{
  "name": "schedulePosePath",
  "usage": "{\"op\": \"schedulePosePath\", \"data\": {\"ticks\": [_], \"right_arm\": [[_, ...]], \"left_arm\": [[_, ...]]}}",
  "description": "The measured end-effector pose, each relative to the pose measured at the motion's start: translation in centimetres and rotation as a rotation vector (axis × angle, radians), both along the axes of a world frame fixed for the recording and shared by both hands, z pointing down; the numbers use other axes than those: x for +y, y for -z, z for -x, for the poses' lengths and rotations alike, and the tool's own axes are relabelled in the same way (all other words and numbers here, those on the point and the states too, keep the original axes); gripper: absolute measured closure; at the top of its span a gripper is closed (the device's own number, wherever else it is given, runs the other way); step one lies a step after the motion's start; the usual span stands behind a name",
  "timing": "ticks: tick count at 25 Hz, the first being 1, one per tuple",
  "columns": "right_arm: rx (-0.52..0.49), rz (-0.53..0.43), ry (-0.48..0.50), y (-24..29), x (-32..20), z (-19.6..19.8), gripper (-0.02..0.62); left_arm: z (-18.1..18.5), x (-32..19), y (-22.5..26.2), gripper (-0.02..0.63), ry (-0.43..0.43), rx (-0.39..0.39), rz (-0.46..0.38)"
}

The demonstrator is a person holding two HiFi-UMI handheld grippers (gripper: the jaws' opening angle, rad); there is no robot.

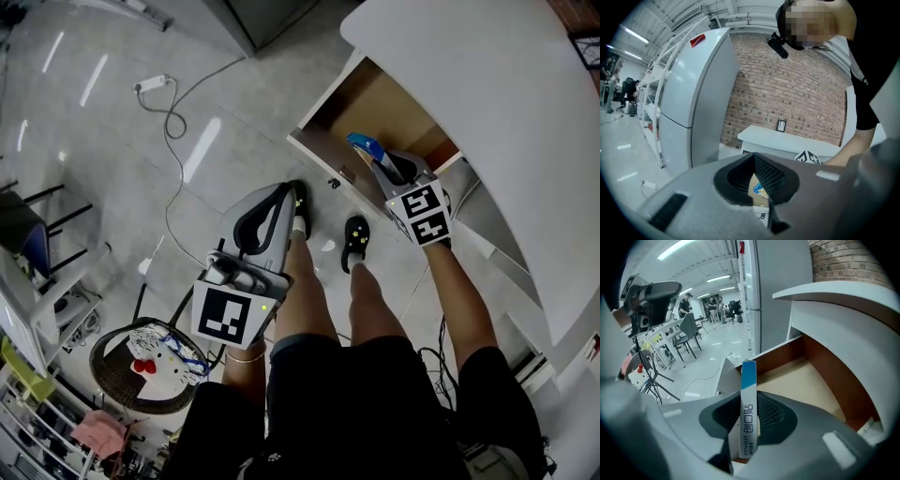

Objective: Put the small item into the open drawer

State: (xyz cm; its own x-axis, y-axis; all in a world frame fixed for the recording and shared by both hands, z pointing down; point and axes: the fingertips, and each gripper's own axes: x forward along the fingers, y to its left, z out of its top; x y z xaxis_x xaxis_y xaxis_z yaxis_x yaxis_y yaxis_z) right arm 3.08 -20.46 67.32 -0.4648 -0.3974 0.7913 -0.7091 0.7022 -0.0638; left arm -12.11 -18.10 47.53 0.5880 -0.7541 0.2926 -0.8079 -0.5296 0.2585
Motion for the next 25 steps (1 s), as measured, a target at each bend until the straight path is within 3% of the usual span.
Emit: {"op": "schedulePosePath", "data": {"ticks": [25], "right_arm": [[0.12,0.087,0.055,-6.8,-1.3,1.5,0.495]], "left_arm": [[2.9,-0.4,-1.7,0.612,0.045,-0.003,0.029]]}}
